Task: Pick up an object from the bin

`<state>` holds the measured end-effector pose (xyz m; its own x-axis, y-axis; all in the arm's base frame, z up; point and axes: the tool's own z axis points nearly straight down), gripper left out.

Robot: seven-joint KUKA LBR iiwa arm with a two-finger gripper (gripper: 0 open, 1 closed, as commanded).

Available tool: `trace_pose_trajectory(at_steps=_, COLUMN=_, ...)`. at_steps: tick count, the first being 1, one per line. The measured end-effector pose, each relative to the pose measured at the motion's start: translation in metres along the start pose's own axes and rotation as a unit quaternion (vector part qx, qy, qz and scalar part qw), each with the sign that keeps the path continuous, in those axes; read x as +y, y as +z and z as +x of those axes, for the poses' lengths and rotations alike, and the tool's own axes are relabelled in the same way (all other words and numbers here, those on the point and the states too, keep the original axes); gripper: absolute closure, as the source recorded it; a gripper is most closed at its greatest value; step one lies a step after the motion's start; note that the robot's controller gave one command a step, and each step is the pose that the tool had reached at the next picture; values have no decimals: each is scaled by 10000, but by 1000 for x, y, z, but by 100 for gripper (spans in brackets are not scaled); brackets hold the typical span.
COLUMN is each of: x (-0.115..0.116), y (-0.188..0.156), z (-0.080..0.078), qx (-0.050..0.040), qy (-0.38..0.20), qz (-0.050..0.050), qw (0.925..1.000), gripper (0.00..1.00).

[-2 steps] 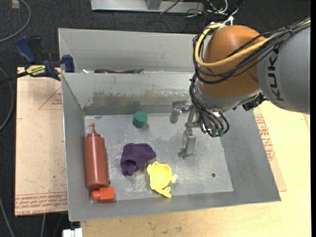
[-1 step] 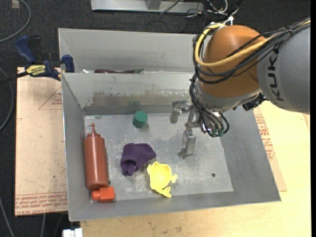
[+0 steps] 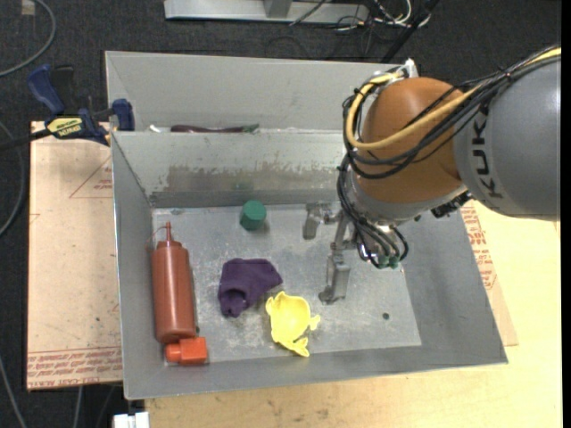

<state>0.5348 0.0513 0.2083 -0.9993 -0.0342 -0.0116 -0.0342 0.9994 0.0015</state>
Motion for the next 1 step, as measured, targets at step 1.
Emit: trace_pose_trajectory(at_steps=1, x=-7, y=61, z=-2, qx=25, qy=-95, qz=-2, qw=10000, gripper=0)
